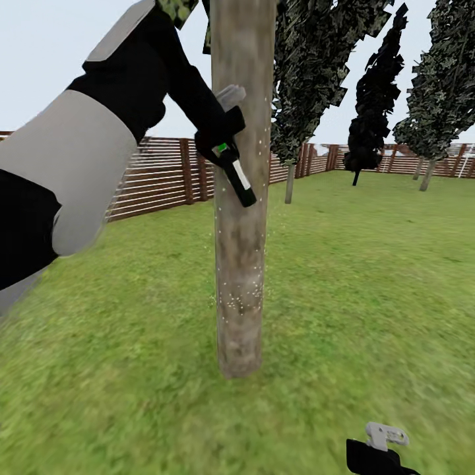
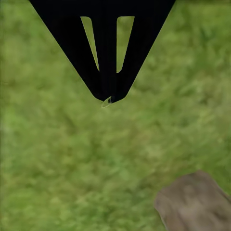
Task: In the garden, pick up the pesticide atomizer on the floor and spray pesticide onto both trees until each tree trunk is fully covered.
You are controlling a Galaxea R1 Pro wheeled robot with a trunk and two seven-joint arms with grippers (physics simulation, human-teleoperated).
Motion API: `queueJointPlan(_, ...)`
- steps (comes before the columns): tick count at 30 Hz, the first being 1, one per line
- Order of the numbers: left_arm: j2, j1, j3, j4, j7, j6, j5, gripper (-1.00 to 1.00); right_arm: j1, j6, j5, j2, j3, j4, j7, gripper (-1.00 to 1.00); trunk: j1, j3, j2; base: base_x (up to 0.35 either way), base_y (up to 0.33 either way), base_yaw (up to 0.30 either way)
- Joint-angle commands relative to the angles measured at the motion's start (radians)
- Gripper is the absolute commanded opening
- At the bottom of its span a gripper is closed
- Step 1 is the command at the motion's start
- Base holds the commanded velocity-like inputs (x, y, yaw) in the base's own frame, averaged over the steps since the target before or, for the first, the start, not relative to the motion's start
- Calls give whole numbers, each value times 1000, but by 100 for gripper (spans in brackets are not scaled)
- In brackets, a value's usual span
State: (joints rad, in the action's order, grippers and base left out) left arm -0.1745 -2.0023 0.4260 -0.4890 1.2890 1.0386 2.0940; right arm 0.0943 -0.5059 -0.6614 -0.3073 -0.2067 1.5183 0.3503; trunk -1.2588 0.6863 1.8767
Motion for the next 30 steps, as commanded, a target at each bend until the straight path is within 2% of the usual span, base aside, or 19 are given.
queueJointPlan(1, 0, -18, 2, 12, 11, 9, 20, -100, 0, 0, -10, -1, -2, 2, 10, -100, 0, 1, 0, 0, 0, 0)
queueJointPlan(3, 0, -59, 2, 52, 12, 9, 51, -100, -1, 0, -10, -1, -2, 2, 10, -100, 0, 1, 0, 0, 0, 0)
queueJointPlan(6, 0, -97, 2, 80, 12, 9, 60, -100, 0, 0, -10, -1, -2, 2, 10, -100, 0, 1, 0, 0, 0, 0)
queueJointPlan(8, 0, -150, 2, 104, 12, 3, 89, -100, 0, 0, -10, 0, -2, 2, 10, -100, 0, 1, 0, 0, 0, 0)
queueJointPlan(11, 0, -174, 2, 115, 12, 1, 121, -100, 0, -1, -10, 0, -2, 2, 10, -100, 0, 1, 0, 0, 0, 0)
queueJointPlan(12, 0, -179, 2, 117, 12, 0, 154, -100, 0, -1, -10, 0, -2, 2, 10, -100, 0, 1, 0, 0, 0, 0)
queueJointPlan(13, 0, -181, 2, 118, 12, 0, 204, -100, 0, -1, -10, 0, -2, 2, 10, -100, 0, 1, 0, 0, 0, 0)
queueJointPlan(15, 0, -183, 2, 118, 11, 0, 249, -100, 0, -2, -10, 0, -2, 2, 10, -100, 0, 1, 0, 0, 0, 0)
queueJointPlan(16, 0, -183, 2, 117, 11, 0, 260, -100, 0, -2, -10, 0, -2, 2, 10, -100, 0, 1, 0, 0, 0, 0)
queueJointPlan(21, 0, -176, 1, 109, 9, 1, 262, -100, 1, -2, -10, 0, -2, 2, 11, -100, 0, 1, 0, 0, 0, 0)
queueJointPlan(23, 0, -143, 1, 109, 11, -1, 262, -100, 2, -2, -10, 0, -2, 2, 12, -100, 0, 1, 0, 0, 0, 0)
queueJointPlan(25, 0, -59, 2, 104, 15, 1, 262, -100, 12, -2, -10, 0, -2, 2, 12, -100, 0, 1, 0, 0, 0, 0)
queueJointPlan(27, 0, 37, 5, 64, 38, 3, 260, -100, 20, -2, -10, 0, -2, 2, 12, -100, 0, 1, 0, 0, 0, 0)
queueJointPlan(29, 0, 181, 17, -34, 75, 3, 213, -100, 25, -2, -10, 0, -2, 2, 12, -100, 0, 1, 0, 0, 0, 0)
queueJointPlan(30, 0, 216, 19, -59, 80, 2, 202, -100, 26, -2, -10, 0, -2, 2, 12, -100, 0, 1, 0, 0, 0, 0)
